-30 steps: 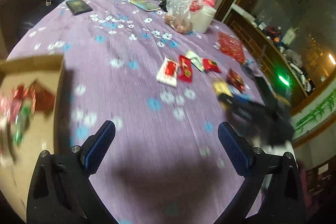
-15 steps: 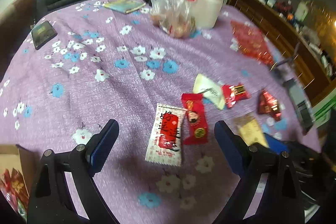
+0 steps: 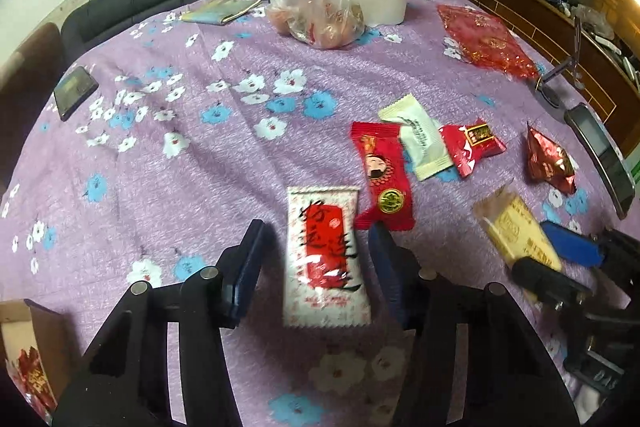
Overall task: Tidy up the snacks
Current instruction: 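Carry both snacks over the cardboard box and open both tools to drop them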
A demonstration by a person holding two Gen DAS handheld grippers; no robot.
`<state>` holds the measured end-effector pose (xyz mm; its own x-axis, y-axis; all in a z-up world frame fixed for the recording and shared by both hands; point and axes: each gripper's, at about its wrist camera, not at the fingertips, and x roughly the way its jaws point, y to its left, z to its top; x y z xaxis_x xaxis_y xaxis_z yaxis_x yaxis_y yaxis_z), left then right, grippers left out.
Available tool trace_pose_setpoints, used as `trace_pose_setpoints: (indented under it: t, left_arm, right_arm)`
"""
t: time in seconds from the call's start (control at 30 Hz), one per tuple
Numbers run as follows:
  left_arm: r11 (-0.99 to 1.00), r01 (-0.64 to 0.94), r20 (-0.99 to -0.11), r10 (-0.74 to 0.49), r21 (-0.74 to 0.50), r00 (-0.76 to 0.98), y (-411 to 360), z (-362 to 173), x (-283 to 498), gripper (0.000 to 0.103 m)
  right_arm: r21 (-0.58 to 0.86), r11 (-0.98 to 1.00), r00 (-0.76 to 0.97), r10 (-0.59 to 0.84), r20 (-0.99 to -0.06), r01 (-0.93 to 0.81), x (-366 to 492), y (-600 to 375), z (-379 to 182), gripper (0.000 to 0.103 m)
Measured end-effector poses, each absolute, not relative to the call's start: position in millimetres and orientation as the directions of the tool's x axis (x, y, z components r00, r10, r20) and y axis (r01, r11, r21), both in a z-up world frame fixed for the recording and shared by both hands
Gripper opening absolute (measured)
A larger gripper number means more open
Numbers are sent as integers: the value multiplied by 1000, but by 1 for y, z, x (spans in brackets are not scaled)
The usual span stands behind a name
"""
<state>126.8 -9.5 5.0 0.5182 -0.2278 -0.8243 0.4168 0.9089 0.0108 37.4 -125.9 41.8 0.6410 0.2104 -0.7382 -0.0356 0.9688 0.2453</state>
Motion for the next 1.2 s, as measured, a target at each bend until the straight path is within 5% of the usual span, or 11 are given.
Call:
trace_pose_setpoints:
  t: [0.03,0.1,0.3,0.53,0.57,0.63,0.67,0.87,0.93,0.97,1.2]
  left_arm:
    - [908,419,-826,-225,14,517,-11,5,126,51]
    - [902,432,-832,-238,3,501,-14,8,123,31]
    - [899,432,-811,-302,-68,501,-2,32,98,31]
    - [894,402,-741,-404,-197,536,44,73,42,31]
    - [894,394,-729,-413,-212,546,54,79,31,31]
    - [895,380,-709,-424,-234,563,71,87,11,31]
    - [896,367,-700,-428,-249,572,81,90,0,31]
    - [925,228,-651,-377,-305,658,154,96,-54,32]
    - [925,164,-635,-357,-344,685,185,93,-72,32]
    - [926,135,-631,-342,-353,697,198,92,-79,32]
    - [941,-26,-659,-217,-339,720,270,74,-114,32]
  right_arm:
    - [244,969,641,208,-739,-33,37,-127,42,37]
    - [259,965,638,220,-738,-33,36,-132,42,35]
    - [344,937,652,294,-699,-54,33,-140,48,9]
    - [417,906,637,364,-679,-72,34,-146,47,14]
    - [416,906,637,367,-678,-79,34,-143,48,20]
    - [379,919,625,360,-693,-109,36,-132,47,59]
    - [363,924,622,355,-698,-121,36,-126,46,62]
    - [224,955,608,295,-737,-192,34,-97,43,57]
    - [130,977,616,208,-759,-170,33,-91,43,37]
    - [94,981,619,179,-765,-168,32,-88,43,37]
    - [184,974,608,226,-761,-132,19,-98,50,36]
